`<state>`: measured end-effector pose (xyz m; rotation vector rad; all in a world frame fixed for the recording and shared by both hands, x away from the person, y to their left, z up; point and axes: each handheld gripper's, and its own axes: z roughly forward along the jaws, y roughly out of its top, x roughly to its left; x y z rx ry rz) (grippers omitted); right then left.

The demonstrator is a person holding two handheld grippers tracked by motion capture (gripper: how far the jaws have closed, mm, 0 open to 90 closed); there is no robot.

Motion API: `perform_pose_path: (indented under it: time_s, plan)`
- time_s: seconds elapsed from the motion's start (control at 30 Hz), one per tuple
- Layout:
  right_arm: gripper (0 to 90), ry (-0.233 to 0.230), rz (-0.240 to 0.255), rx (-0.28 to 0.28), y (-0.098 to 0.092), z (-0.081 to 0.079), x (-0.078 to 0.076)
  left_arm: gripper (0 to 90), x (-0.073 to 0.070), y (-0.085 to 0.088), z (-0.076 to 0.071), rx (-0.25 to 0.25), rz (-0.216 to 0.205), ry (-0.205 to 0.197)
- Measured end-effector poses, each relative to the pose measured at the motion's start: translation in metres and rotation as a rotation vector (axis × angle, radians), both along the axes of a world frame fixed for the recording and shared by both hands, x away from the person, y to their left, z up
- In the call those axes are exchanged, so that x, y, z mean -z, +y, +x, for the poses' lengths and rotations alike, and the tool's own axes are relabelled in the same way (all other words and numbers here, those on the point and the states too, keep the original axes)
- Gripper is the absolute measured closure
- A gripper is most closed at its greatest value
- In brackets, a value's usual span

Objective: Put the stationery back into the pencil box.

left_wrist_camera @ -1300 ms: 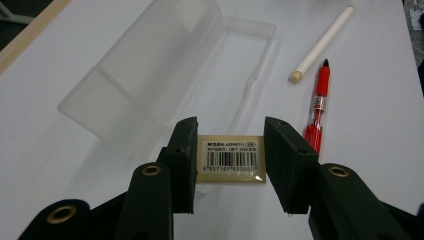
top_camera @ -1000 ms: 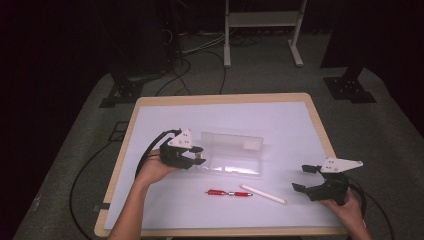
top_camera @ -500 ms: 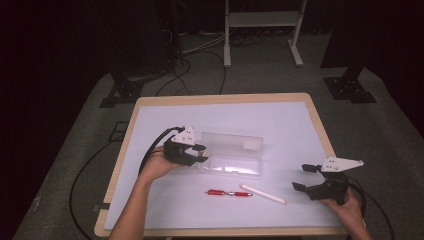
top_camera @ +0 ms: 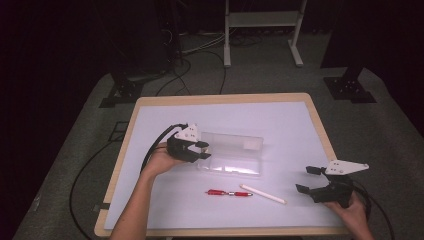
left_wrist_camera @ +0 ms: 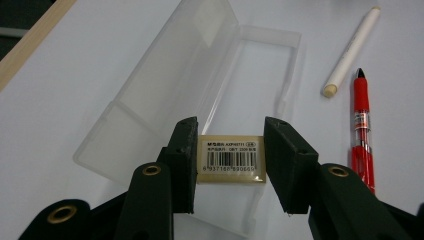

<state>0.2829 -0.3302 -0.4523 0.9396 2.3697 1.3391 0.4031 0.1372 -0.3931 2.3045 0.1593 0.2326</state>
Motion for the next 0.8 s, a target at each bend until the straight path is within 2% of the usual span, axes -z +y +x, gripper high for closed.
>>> perform_pose_path:
  time_s: [0.2,0.3,0.37,0.53,0.8]
  plan:
    - [17.9,-0.001,0.000,0.007,-0.001,-0.001,0.000,58.7,0.001,0.000,0.004,0.008,0.001,0.008]
    - [17.9,0.003,0.002,0.006,-0.001,0.000,0.001,58.6,0.005,0.000,0.007,0.007,0.006,0.026]
    - [17.9,0.004,0.000,0.000,-0.001,0.001,0.001,58.7,0.007,0.000,0.008,0.007,0.007,0.024]
    - [17.9,0.010,0.003,-0.010,0.000,0.003,0.003,58.6,0.014,-0.005,0.010,0.015,0.041,0.040]
    - [17.9,0.000,0.002,-0.018,0.001,0.003,0.001,58.6,0.026,-0.010,0.015,0.015,0.056,0.074]
